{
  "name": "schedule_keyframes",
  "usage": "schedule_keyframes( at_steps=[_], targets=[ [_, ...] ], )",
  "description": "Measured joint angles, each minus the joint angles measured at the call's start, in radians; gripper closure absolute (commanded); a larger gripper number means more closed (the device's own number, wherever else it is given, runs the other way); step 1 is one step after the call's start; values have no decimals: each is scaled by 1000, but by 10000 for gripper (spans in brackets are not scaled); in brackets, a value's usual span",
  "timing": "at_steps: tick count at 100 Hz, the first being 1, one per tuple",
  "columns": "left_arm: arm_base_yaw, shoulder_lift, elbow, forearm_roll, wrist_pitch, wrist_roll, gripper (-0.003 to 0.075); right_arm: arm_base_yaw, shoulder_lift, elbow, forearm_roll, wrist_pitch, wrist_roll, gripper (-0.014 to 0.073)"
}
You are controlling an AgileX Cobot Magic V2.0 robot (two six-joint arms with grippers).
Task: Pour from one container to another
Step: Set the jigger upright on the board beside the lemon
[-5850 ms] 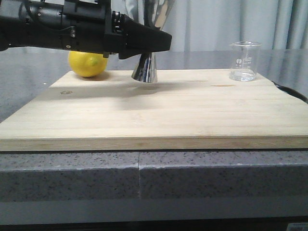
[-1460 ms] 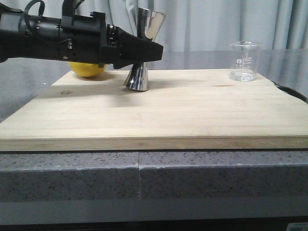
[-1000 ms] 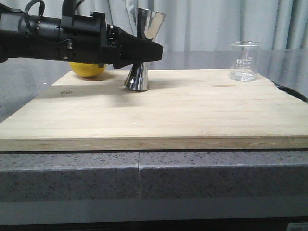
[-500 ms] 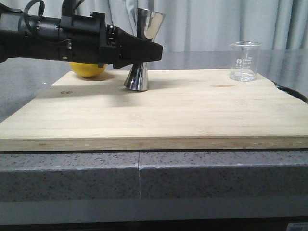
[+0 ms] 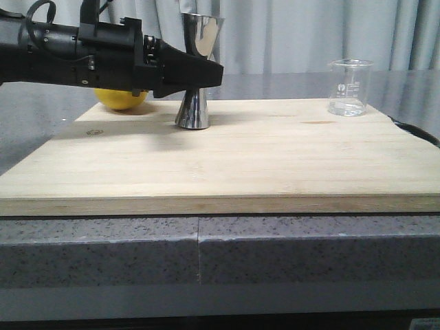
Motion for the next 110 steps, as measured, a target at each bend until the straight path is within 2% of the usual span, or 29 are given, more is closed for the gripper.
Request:
schedule_keyframes(
  at_steps=[12, 32, 56, 69, 76, 110],
  targets=[
    [0, 0, 0, 1, 0, 0, 599, 0, 0, 0, 0, 4, 0, 6],
    [0, 0, -1, 9, 0, -2, 448, 0, 0, 0, 0, 4, 0, 6],
    [0, 0, -1, 15, -2, -2, 351, 0, 0, 0, 0, 4, 0, 6],
    [0, 0, -1, 15, -2, -2, 235, 0, 0, 0, 0, 4, 0, 6],
    [0, 0, -1, 15, -2, -4, 197, 0, 0, 0, 0, 4, 0, 6],
    [0, -2, -1, 22, -4, -29, 188, 0, 0, 0, 0, 4, 0, 6]
  ],
)
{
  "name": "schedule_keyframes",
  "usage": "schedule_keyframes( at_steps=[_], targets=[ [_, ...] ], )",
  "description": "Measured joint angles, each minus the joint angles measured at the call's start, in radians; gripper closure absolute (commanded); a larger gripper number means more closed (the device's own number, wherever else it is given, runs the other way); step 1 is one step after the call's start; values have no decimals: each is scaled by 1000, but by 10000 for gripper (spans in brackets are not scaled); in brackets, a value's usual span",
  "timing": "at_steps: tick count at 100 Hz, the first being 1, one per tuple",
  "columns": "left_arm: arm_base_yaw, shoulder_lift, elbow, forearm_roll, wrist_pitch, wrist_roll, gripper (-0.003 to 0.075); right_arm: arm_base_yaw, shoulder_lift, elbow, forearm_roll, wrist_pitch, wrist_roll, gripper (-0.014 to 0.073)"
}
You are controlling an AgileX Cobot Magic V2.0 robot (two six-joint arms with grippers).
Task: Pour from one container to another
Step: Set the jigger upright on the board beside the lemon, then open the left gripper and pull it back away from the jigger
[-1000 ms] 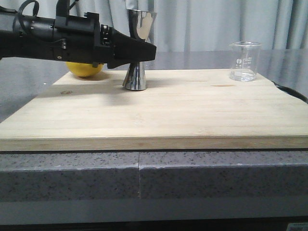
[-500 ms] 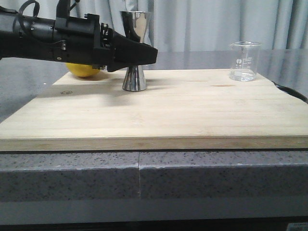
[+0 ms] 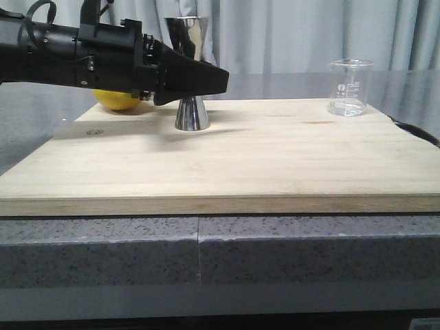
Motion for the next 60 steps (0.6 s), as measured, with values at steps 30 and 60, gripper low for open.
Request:
schedule_keyframes(
  at_steps=[30, 60],
  targets=[
    [0, -93, 0, 115, -127, -94, 188, 0, 0, 0, 0, 0, 0, 6],
    [0, -187, 0, 339, -258, -288, 188, 0, 0, 0, 0, 0, 0, 6]
  ],
)
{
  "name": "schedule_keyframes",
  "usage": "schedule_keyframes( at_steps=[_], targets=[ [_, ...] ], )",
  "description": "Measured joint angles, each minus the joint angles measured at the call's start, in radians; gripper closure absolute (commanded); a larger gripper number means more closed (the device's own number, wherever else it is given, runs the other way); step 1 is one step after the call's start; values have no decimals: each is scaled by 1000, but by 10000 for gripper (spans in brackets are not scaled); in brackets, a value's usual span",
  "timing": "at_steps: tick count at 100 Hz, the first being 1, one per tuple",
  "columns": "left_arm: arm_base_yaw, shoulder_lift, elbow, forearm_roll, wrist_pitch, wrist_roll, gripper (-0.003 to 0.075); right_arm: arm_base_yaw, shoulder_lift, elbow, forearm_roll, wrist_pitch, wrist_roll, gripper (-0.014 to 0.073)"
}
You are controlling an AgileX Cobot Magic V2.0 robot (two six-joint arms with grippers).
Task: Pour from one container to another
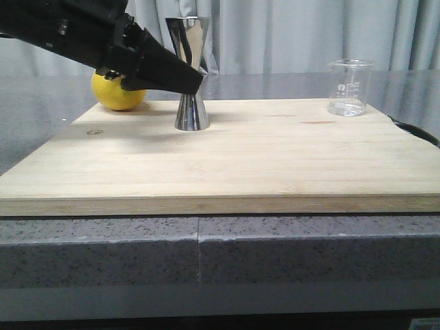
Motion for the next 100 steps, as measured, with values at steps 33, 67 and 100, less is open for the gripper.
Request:
schedule_keyframes(
  at_steps=[33, 67, 100],
  targets=[
    [0, -183, 0, 317, -68, -339, 188, 0, 0, 0, 0, -2, 49, 6],
    [0, -498, -53, 1113, 68, -1313, 227, 0, -2, 0, 0, -53, 136, 7],
    [0, -852, 93, 1419, 73, -1852, 231, 0, -61, 0, 0, -25, 198, 7]
  ],
)
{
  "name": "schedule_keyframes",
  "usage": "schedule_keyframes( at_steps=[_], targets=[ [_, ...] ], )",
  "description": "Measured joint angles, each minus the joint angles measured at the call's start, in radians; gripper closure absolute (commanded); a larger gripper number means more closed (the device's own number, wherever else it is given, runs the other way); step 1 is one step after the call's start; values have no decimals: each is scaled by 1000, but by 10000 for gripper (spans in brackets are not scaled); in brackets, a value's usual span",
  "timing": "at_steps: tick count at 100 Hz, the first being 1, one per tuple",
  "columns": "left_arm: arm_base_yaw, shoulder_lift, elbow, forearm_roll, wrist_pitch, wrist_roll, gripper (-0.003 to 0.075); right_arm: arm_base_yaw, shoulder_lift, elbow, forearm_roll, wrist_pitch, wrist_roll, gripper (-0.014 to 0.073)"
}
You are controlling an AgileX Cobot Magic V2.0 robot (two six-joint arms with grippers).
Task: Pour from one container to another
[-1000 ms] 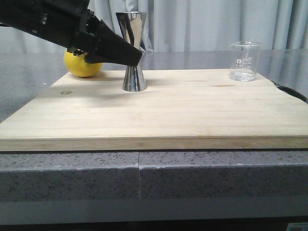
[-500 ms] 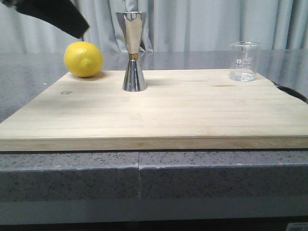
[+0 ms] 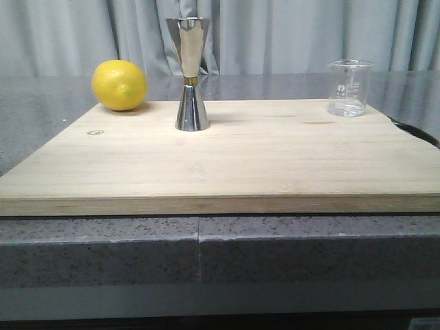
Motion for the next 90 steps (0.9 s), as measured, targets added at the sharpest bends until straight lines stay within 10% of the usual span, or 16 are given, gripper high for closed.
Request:
schedule_keyframes(
  at_steps=[52, 77, 90],
  targets=[
    [0, -284, 315, 23, -215, -121, 416, 0, -22, 0, 0, 18, 87, 34],
    [0, -284, 315, 23, -252, -123, 726, 0, -22, 0, 0, 44, 87, 525],
    [0, -284, 315, 23, -283, -123, 741, 0, -22, 0, 0, 44, 87, 660]
  ],
)
